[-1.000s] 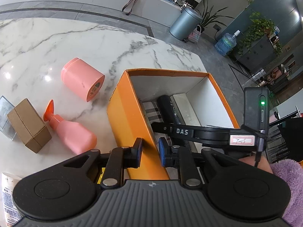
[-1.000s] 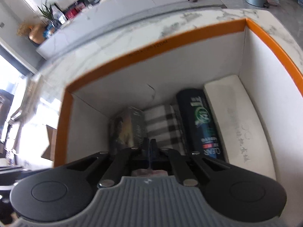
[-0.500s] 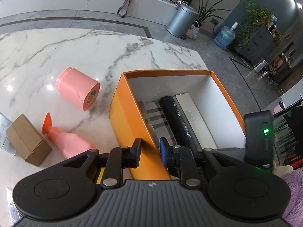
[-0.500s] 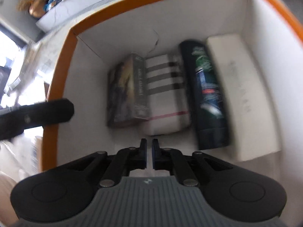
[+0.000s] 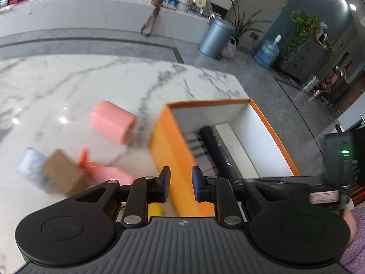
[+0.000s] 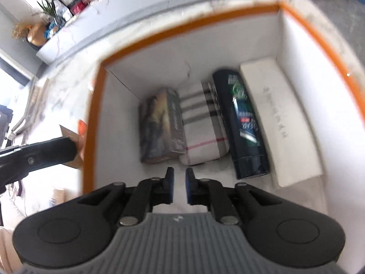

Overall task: Organize rigid objects
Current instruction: 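Move both tools to the table toward the clear cube and brown box, then grasp the clear acrylic cube with left tool while right tool grasps the brown cardboard box, then carry the clear cube and brown box over the orange box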

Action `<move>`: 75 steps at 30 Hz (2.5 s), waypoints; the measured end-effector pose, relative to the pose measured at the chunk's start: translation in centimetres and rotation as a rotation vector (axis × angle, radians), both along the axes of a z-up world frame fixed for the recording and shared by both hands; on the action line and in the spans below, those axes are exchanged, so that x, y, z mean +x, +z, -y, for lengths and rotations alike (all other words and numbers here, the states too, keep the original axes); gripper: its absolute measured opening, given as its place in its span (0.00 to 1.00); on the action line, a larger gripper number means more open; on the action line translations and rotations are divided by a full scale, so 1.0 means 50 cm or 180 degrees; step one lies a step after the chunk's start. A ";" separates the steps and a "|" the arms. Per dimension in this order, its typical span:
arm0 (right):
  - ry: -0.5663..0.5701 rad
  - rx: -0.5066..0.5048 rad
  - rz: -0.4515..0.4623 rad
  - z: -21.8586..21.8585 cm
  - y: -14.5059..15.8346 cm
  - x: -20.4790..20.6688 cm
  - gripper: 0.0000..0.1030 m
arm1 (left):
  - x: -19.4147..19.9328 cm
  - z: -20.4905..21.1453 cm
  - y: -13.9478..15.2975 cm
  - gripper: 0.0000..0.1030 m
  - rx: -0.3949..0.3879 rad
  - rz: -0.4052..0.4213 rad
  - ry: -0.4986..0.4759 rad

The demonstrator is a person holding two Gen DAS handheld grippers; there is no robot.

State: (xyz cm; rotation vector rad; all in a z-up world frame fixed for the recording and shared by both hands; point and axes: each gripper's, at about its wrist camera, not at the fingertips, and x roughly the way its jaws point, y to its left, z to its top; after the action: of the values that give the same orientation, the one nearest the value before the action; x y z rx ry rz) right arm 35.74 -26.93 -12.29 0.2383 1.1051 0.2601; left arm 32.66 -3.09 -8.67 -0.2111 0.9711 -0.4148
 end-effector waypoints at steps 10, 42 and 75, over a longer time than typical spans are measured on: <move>0.0065 0.0436 0.0872 -0.100 0.146 -0.118 0.34 | -0.096 -0.165 0.027 0.21 0.0332 0.0252 0.0392; 0.1326 -0.0519 0.0593 -0.451 -0.031 0.059 0.60 | 0.054 -0.261 -0.195 0.68 0.1125 0.0540 -0.0524; 0.0264 0.0104 0.1174 -0.205 0.181 -0.149 0.49 | -0.134 -0.112 0.078 0.51 0.0507 0.0921 0.0142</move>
State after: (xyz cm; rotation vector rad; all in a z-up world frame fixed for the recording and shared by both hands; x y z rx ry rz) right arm 28.27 -16.66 -3.25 0.1652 0.7464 0.3799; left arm 25.95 2.49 -4.77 -0.0263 0.7093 -0.3151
